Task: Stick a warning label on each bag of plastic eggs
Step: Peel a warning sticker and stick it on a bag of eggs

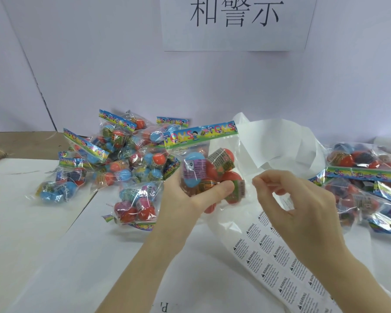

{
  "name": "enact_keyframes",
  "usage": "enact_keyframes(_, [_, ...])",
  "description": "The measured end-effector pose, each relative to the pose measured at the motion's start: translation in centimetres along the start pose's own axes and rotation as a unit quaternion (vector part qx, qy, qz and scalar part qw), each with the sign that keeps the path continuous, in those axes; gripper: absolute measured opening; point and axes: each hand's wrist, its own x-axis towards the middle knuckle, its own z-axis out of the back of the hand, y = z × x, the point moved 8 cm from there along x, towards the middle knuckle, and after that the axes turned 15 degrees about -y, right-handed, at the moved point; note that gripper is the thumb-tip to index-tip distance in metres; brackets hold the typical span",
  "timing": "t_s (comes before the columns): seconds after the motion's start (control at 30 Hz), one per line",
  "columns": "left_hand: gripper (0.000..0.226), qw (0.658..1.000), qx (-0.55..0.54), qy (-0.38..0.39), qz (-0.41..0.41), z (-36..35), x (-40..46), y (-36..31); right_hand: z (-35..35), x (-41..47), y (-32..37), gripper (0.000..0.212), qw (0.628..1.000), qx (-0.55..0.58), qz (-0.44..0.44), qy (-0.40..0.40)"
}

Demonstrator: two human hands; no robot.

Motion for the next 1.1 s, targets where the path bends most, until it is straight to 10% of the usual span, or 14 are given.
enact_keyframes(0.23, [0.035, 0.999, -0.032, -0.02, 0.02, 0.5, 0.4, 0.5, -0.7, -0.5, -2.4, 0.018, 0.927, 0.209, -0.309, 0.026])
enact_keyframes(1.1, [0.048, 1.0, -0.011, 0.001, 0.009, 0.2, 0.2, 0.4, -2.1, -0.8, -2.2, 0.017, 0.895, 0.241, -0.348, 0.14])
